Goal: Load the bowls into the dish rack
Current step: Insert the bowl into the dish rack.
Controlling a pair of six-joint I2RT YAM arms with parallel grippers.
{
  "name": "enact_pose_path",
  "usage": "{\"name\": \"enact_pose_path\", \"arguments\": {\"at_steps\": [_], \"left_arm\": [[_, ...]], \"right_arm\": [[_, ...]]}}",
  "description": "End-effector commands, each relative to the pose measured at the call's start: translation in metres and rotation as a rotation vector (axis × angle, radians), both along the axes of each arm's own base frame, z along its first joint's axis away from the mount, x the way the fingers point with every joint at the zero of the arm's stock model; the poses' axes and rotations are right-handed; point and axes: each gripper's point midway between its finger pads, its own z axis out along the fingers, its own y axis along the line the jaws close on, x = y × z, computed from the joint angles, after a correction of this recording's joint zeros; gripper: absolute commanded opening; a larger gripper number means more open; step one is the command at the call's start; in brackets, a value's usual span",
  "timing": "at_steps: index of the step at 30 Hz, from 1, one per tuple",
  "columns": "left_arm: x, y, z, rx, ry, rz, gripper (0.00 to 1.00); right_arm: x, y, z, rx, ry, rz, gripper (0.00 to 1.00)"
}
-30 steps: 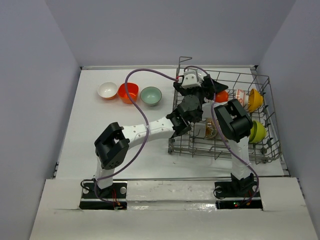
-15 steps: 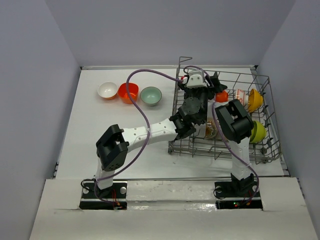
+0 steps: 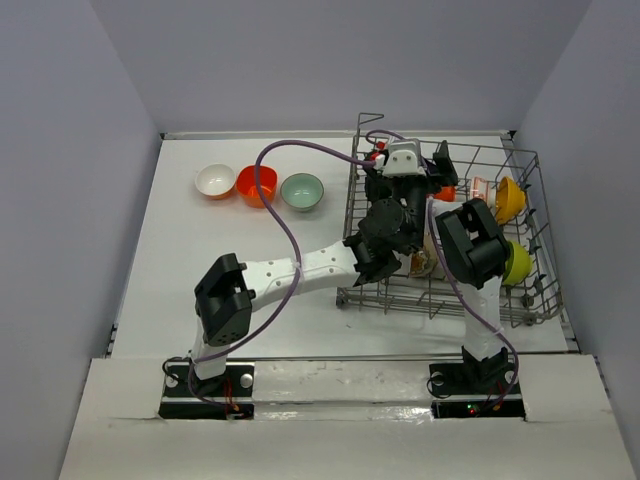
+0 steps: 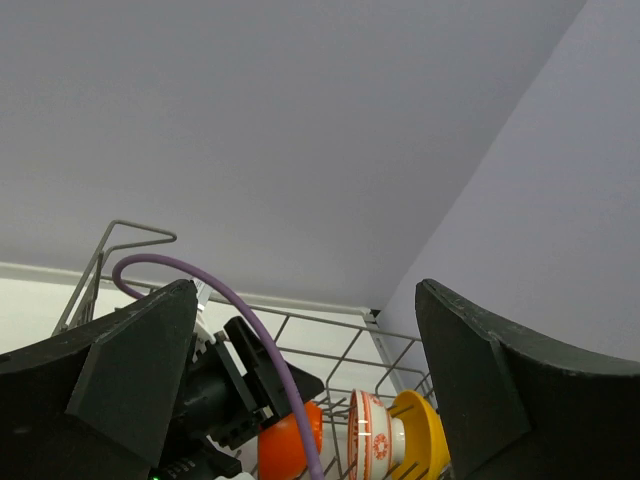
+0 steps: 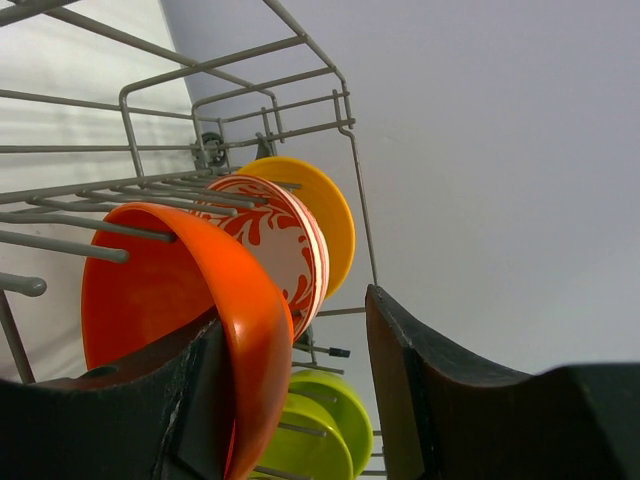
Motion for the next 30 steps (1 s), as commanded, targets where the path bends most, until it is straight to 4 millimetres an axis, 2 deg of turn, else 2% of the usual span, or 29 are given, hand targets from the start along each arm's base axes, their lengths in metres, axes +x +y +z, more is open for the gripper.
{"name": "enact_pose_path", "arguments": {"at_steps": [1, 5, 7, 10, 13, 19, 25, 30], "left_arm": [[-0.013, 0.016, 0.050, -0.114, -0.061, 0.023, 0.99], [-0.018, 0.017, 0.057, -0.123, -0.076, 0.012, 0.99], [-0.022, 0.017, 0.064, -0.127, -0.091, 0.003, 0.99], [-0.026, 0.016, 0.076, -0.118, -0.106, 0.010, 0.99], [-0.029, 0.015, 0.085, -0.118, -0.122, 0.003, 0.99], [-0.032, 0.018, 0.094, -0.123, -0.132, -0.002, 0.99], [-0.037, 0.023, 0.104, -0.119, -0.139, 0.002, 0.99], [-0.040, 0.030, 0.109, -0.108, -0.138, 0.015, 0.99]], "right_arm": [[-0.012, 0.004, 0.059, 0.111, -0.222, -0.047, 0.56], [-0.008, 0.006, 0.056, 0.130, -0.241, -0.030, 0.58], [-0.008, 0.006, 0.051, 0.112, -0.184, -0.012, 0.59], [-0.003, 0.008, 0.048, 0.163, -0.220, 0.008, 0.59], [-0.001, 0.010, 0.051, 0.192, -0.234, 0.025, 0.59], [0.000, 0.011, 0.056, 0.252, -0.254, 0.064, 0.62], [0.001, 0.015, 0.048, 0.332, -0.234, 0.101, 0.62], [0.003, 0.020, 0.050, 0.415, -0.251, 0.130, 0.63]]}}
